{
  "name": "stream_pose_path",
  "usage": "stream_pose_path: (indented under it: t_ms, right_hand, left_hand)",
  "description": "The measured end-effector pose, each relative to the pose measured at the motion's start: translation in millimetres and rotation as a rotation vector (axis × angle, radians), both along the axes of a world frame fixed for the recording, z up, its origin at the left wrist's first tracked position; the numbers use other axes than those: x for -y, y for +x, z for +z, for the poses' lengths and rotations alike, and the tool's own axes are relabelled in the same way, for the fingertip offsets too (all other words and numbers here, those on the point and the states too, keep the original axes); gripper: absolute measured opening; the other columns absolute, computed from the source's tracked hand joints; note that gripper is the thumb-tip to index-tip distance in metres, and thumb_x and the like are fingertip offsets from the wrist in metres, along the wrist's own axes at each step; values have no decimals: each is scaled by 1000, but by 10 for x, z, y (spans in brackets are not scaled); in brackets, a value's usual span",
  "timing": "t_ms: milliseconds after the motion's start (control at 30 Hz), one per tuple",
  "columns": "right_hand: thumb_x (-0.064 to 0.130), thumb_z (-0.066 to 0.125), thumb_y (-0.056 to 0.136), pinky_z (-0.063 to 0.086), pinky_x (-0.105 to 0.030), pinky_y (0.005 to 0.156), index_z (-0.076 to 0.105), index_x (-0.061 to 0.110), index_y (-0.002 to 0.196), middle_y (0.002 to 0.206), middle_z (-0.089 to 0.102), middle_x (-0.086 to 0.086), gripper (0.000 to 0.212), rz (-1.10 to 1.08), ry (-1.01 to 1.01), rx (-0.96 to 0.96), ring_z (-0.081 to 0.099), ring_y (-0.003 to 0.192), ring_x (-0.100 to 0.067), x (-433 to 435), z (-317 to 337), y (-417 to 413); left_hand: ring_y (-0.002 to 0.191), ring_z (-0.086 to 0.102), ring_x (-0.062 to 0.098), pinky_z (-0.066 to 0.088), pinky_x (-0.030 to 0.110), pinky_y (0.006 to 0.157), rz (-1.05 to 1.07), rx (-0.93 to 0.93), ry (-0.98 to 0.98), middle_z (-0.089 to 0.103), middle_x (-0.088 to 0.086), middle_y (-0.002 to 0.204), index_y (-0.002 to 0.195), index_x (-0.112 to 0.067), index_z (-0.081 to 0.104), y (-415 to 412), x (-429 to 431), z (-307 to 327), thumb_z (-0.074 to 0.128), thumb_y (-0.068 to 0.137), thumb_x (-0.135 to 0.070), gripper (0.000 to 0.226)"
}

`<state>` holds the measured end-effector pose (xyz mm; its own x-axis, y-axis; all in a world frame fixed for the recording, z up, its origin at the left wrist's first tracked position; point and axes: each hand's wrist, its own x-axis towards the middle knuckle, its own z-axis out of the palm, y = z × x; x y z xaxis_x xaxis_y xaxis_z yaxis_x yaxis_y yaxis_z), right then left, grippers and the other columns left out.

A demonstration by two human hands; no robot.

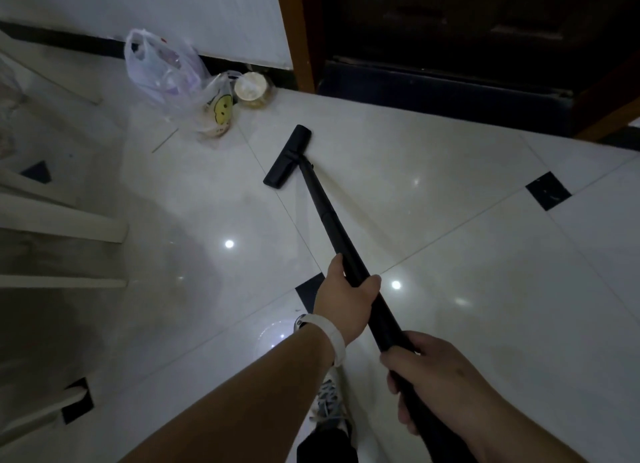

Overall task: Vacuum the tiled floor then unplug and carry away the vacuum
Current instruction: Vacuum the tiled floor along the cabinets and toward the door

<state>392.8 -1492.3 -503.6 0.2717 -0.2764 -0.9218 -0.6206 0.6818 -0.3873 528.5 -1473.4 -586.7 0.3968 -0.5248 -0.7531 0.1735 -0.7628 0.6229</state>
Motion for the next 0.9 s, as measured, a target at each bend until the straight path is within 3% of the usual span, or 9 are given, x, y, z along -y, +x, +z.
stream_pose_path:
  t_ms: [200, 300, 367, 500, 600, 900]
  right_hand:
    - [13, 60, 87, 46, -32, 49, 63, -2, 94, 65, 61, -14, 17, -1, -9, -14, 56, 49, -28, 167, -24, 387]
    - [12, 60, 87, 46, -32, 50, 64, -2, 95, 65, 61, -13, 17, -3, -9, -16, 55, 50, -28, 224, -30, 528]
    - [12, 59, 88, 46, -32, 50, 64, -2, 95, 65, 61, -13, 17, -5, -10, -14, 55, 51, -27, 255, -41, 615]
    - [11, 58, 90, 46, -29, 46, 64, -1, 96, 65, 60, -13, 15, -25, -10, -9, 55, 48, -26, 291, -69, 797]
    - [11, 58, 90, 46, -28, 44, 65, 2, 95, 66, 60, -14, 13, -49, -4, -4, 54, 47, -26, 314, -77, 934]
    - [16, 62, 89, 47, -26, 45, 66, 2, 93, 67, 62, -9, 15, -62, 7, 39, 56, 49, -25, 388, -132, 1232]
  left_hand:
    - [88, 61, 11, 46, 15, 65, 7, -12, -2, 62, 0, 107, 152, -23, 22, 384, 203, -8, 63, 90, -33, 75]
    - [90, 64, 18, 59, 35, 76, 22, -16, 1, 62, 0, 100, 151, -24, 23, 525, 259, -45, 65, 88, -34, 76]
    - [92, 65, 20, 59, 41, 80, 31, -19, 5, 63, 1, 101, 151, -26, 23, 617, 292, -64, 65, 88, -34, 76]
    - [90, 63, 15, 52, 21, 66, 9, 21, -5, 63, 2, 107, 151, -23, 23, 792, 338, -77, 63, 90, -33, 74]
    - [85, 62, 10, 47, 14, 57, 5, 21, -4, 63, 1, 105, 152, -23, 23, 909, 370, -80, 63, 90, -33, 74]
    - [89, 62, 12, 47, 18, 66, 13, 53, -12, 63, 3, 112, 152, -22, 23, 1207, 443, -126, 63, 90, -37, 75]
